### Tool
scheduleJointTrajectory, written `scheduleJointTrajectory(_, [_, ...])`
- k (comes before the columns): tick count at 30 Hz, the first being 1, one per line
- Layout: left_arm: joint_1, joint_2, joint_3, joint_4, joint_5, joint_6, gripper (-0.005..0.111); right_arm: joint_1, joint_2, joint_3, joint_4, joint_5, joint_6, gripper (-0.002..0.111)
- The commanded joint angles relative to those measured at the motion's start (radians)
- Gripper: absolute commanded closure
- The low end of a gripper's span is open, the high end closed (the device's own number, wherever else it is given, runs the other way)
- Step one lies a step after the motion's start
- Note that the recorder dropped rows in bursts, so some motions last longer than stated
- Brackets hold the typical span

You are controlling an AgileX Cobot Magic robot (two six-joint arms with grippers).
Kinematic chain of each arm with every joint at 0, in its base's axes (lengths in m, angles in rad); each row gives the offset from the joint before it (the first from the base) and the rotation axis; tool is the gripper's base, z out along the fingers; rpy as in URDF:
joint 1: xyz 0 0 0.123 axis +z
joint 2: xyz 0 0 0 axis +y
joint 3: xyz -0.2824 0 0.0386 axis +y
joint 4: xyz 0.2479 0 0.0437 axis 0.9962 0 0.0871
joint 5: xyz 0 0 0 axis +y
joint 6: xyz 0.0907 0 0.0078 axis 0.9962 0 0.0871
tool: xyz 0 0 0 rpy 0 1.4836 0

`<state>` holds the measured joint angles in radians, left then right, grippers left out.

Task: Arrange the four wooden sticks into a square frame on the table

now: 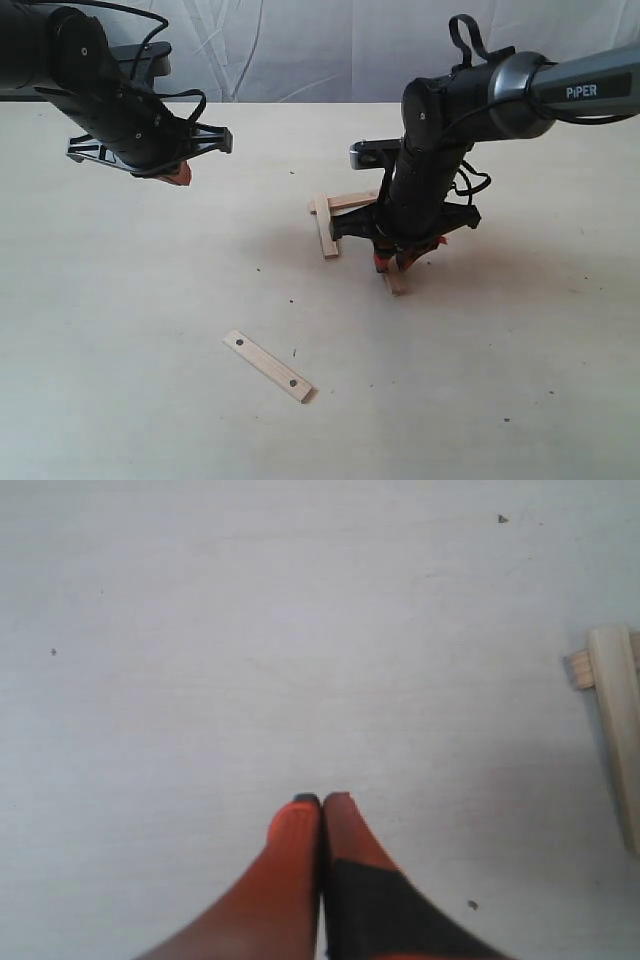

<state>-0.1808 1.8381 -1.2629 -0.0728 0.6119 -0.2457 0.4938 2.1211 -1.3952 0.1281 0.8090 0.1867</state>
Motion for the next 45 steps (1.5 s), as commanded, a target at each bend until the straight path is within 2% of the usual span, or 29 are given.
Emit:
scheduleJointTrajectory(1, [0.000, -0.011, 0.003, -0.004, -0.006, 0.000, 0.107, -0.003, -0.020, -0.001, 0.005, 0.009, 0.001, 0.062])
scheduleJointTrajectory(8, [0.000, -0.011, 0.003, -0.002, -0.029, 0.000, 0.107, -0.003, -0.075, -0.065, 0.042, 0.030, -0.014, 0.076])
scheduleJointTrajectory(16, [0.000, -0.011, 0.003, -0.002, -0.051, 0.000, 0.107, -0.003, 0.013, -0.065, 0.041, 0.048, -0.033, 0.066])
scheduleJointTrajectory(42, [0.000, -0.011, 0.003, 0.000, -0.056, 0.004, 0.107, -0.005, 0.039, -0.066, 0.028, -0.008, -0.034, 0.066])
scheduleJointTrajectory(44, [0.000, -0.011, 0.003, 0.000, -0.056, 0.004, 0.107, -0.005, 0.052, -0.066, 0.033, 0.005, -0.032, 0.075])
scheduleJointTrajectory(45, [0.000, -0.011, 0.003, 0.000, -0.056, 0.004, 0.107, -0.005, 0.060, -0.066, 0.038, 0.006, -0.032, 0.087])
